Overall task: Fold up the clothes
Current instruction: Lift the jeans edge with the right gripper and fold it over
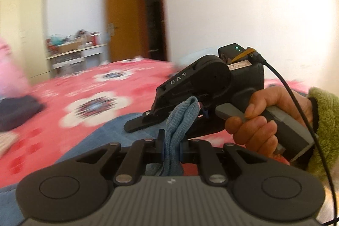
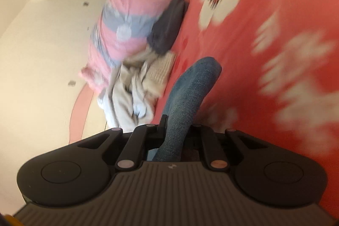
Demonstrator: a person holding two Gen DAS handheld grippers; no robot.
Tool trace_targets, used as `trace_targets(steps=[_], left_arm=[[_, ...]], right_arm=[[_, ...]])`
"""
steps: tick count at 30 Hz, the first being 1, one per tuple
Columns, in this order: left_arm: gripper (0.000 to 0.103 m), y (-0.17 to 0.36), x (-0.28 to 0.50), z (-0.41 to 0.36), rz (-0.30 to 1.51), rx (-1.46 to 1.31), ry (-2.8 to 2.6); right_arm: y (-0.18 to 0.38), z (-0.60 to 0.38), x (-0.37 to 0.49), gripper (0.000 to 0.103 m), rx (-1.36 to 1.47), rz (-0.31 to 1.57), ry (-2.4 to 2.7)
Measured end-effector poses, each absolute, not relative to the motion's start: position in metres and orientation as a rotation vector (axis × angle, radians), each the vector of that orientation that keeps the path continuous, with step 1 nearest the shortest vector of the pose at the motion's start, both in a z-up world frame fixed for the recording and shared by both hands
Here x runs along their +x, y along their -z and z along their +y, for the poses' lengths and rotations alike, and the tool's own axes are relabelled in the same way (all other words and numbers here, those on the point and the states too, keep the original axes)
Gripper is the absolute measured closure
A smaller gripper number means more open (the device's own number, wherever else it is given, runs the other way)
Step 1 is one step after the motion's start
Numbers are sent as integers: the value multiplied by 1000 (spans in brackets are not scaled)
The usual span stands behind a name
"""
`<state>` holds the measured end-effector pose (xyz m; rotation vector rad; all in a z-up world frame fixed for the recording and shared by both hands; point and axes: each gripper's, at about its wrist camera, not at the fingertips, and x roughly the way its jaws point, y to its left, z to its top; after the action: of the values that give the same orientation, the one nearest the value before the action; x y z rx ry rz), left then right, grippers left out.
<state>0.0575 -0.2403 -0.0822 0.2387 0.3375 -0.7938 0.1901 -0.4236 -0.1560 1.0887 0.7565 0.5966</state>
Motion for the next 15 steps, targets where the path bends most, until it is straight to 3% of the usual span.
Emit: trace_targets(steps=[4,8,10,11,13,15], left_arm=[[90,84,52,-294,335,205,910],[73,100,46,-321,434,218,961],[72,99,37,-308,441,232,971],[67,97,33,-300,444,236,973],[56,84,29,-264,439,216,945],[52,71,25,-229,435,195,918]], right_arm=[[145,-492,151,94,1075,682,-491],[170,-532,128,91,1154,689,-408],[193,-537,125,90,1237,728,-382],[201,-539,124,89,1264,735,-370],[207,-537,120,84,1308,703,-367],[207,-533,113,61,1354,660,-372]])
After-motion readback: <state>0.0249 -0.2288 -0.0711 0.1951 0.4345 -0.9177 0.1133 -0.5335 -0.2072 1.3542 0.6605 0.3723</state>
